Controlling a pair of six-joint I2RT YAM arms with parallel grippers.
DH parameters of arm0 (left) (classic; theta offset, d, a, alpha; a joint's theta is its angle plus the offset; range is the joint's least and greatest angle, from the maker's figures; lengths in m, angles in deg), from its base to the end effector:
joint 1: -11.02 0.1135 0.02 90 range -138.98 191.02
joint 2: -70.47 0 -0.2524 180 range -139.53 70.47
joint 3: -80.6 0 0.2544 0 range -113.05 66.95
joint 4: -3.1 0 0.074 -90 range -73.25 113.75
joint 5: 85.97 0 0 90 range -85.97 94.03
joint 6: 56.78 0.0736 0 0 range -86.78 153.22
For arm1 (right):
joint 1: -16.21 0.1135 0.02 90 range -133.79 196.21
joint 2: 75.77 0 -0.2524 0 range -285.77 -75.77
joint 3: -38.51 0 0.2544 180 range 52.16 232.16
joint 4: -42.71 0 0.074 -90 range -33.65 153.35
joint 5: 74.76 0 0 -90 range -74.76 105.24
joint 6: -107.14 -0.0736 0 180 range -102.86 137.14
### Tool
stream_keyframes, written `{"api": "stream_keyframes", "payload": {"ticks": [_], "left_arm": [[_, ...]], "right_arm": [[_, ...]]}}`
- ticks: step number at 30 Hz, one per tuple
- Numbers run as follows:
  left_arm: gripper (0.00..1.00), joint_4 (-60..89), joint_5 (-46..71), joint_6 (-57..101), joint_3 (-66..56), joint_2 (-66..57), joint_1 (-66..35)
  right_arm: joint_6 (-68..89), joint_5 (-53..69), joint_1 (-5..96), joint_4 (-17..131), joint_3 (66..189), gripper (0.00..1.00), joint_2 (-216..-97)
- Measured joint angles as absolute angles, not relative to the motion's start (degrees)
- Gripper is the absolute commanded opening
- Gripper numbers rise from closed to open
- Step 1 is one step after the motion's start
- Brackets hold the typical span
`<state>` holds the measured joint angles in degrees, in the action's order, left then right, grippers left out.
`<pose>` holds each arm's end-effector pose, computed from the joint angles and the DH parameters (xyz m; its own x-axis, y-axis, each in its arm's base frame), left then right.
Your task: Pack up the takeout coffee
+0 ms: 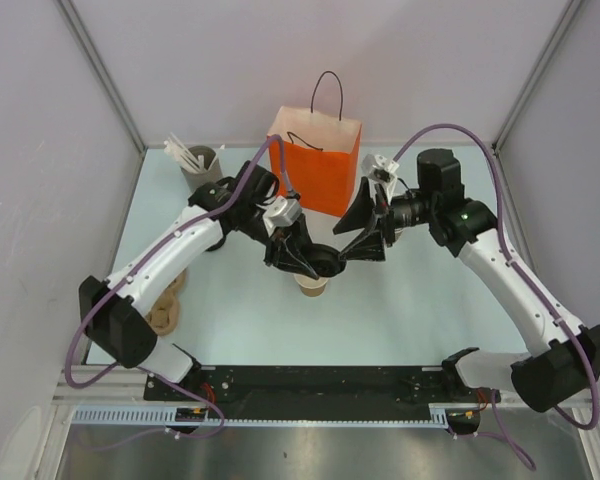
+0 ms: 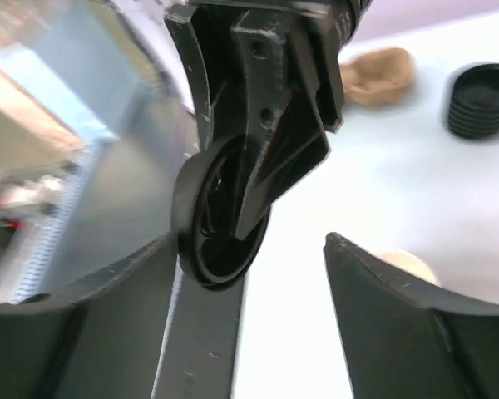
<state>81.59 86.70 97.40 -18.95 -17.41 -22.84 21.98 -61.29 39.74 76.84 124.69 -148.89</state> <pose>0.2023 -0.2237 0.3405 0.0233 0.1226 -0.9922 0.8593 -0.5096 -0.0428 0.2278 0.1772 0.3797 -0.2504 -0.1305 -0.9593 -0.9495 -0.1603 0.2696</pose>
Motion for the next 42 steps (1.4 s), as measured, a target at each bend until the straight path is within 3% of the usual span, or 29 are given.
{"api": "stream_keyframes", "payload": {"ticks": [5, 10, 17, 23, 34, 36, 42], "left_arm": [[0.19, 52.93, 84.03, 67.28, -6.08, -9.93, -22.84], [0.20, 42.20, 79.51, 56.35, -2.91, -6.20, -22.84], [0.24, 41.61, 73.65, 54.74, -3.22, -5.65, -22.84], [0.24, 43.56, 70.96, 55.98, -4.27, -6.61, -23.06], [0.26, 47.16, 69.59, 59.37, -4.29, -6.90, -23.32], [0.26, 47.77, 69.46, 59.87, -4.29, -6.85, -23.35], [0.27, 48.19, 69.04, 60.35, -4.29, -6.28, -23.37]], "right_arm": [[32.21, -47.26, 47.63, 86.46, 127.40, 0.85, -146.18], [37.09, -38.82, 50.40, 92.62, 130.22, 0.87, -145.62], [41.02, -28.13, 56.26, 96.45, 134.13, 0.85, -146.88], [44.21, -22.49, 58.49, 102.81, 140.14, 0.68, -152.24], [52.87, -21.97, 58.01, 118.83, 151.94, 0.60, -157.83], [54.40, -22.56, 57.13, 121.06, 152.91, 0.55, -157.86], [56.80, -22.93, 56.76, 124.97, 153.04, 0.53, -158.90]]}}
